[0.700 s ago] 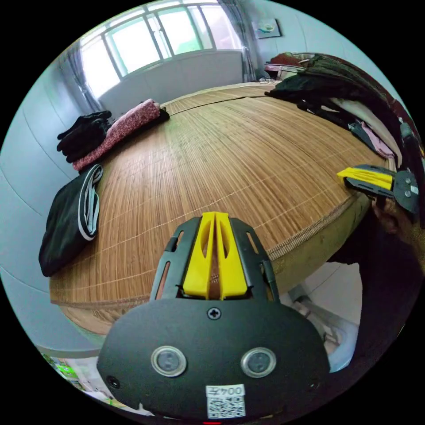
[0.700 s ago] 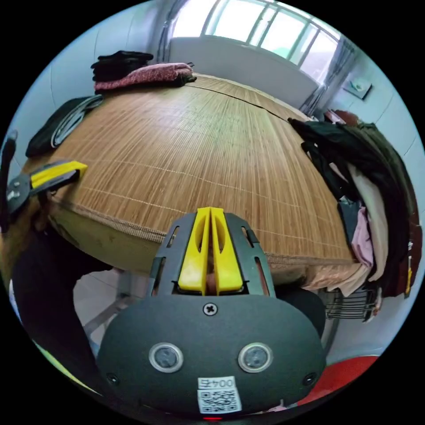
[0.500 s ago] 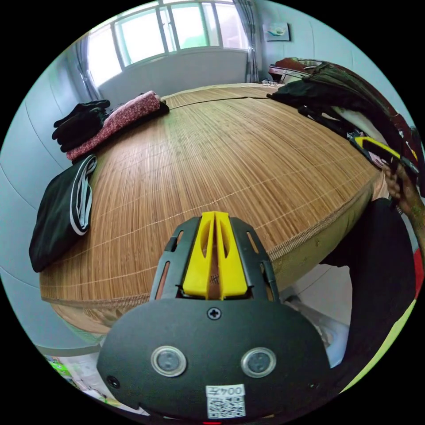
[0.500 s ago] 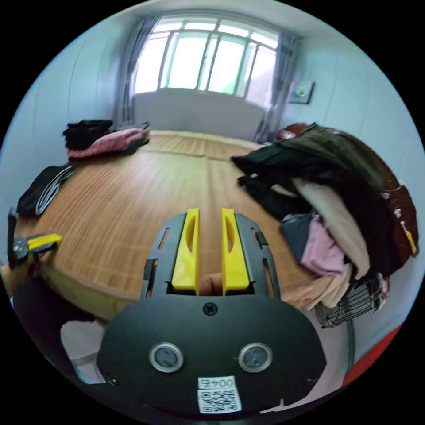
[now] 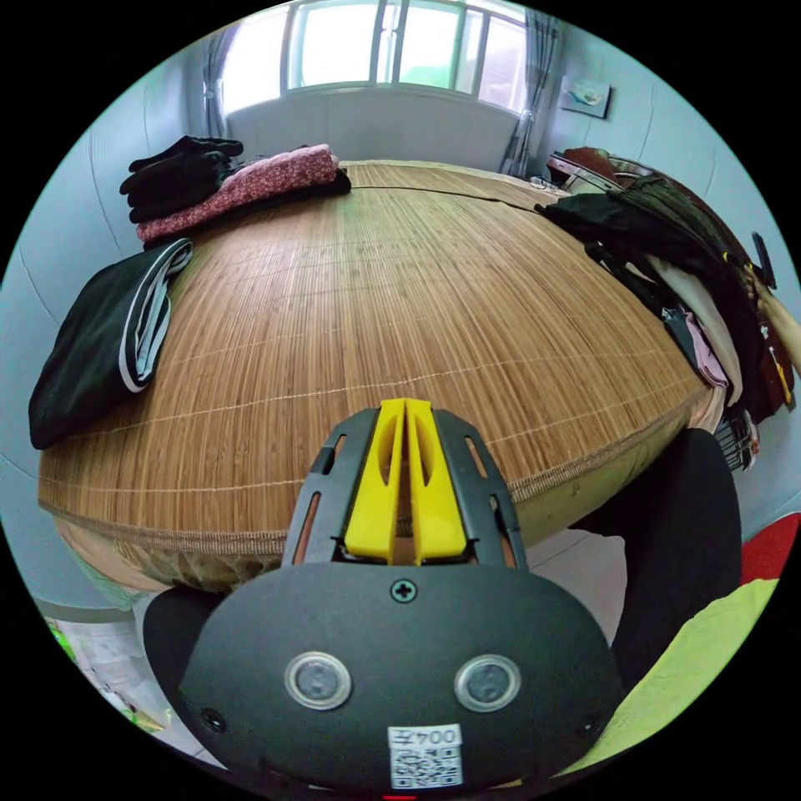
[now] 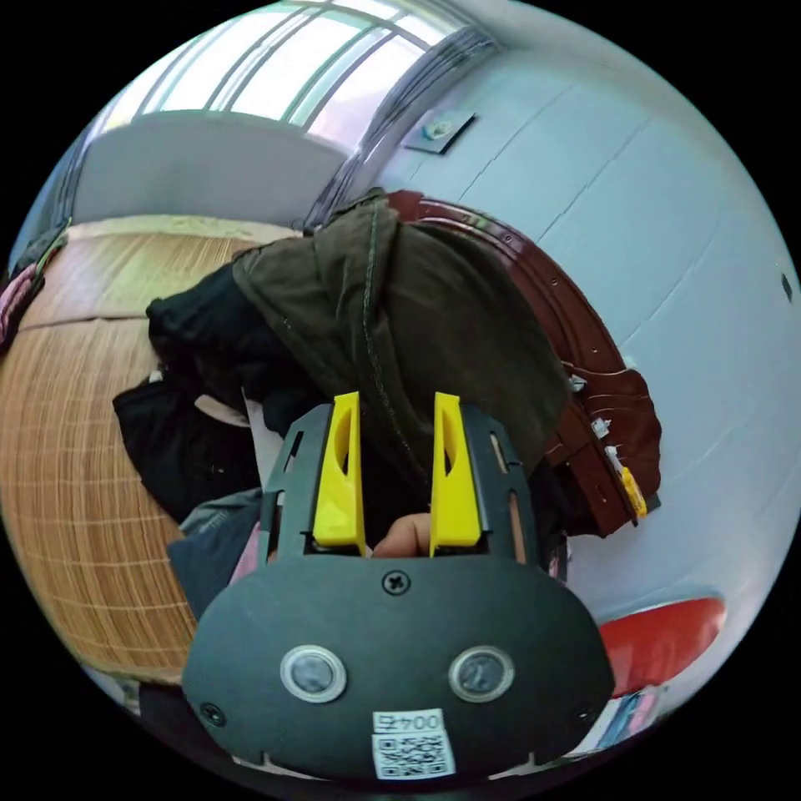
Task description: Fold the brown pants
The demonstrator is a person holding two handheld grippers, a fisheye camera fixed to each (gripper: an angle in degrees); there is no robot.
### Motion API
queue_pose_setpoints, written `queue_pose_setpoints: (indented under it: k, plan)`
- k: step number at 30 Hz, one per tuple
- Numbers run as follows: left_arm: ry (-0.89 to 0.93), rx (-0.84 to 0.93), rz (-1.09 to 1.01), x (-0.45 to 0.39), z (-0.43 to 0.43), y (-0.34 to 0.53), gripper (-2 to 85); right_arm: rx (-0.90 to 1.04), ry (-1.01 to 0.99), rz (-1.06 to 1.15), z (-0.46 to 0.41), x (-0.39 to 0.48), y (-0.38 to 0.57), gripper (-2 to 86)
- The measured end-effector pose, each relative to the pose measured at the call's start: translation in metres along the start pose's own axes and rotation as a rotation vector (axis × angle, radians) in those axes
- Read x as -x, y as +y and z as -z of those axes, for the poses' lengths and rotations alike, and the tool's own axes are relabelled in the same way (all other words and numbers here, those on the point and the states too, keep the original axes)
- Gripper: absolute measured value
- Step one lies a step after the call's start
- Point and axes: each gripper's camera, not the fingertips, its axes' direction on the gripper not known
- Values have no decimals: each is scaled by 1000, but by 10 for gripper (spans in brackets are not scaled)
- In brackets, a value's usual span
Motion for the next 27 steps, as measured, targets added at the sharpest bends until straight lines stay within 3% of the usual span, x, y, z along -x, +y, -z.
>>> queue_pose_setpoints:
  k: [5,10,13,15,20,24,27]
  plan:
    - [12,-4,28,10,0,-5,3,78,24,96,-24,-29,7,39]
    - [46,-6,85,26,1,-9,3,42,-216,-100,-12,-96,12,6]
    - [80,-1,125,40,1,-13,3,-155,-755,-422,18,-168,26,-2]
    - [115,2,169,51,1,-16,3,-354,-1259,-580,38,-201,41,-5]
    - [387,66,300,89,0,-23,3,-603,-1653,-373,135,-185,68,-6]
    - [495,30,293,98,17,-27,3,-735,-1914,-184,200,-150,133,-4]
    - [601,5,290,103,30,-25,5,-602,-1988,-211,214,-111,192,-1]
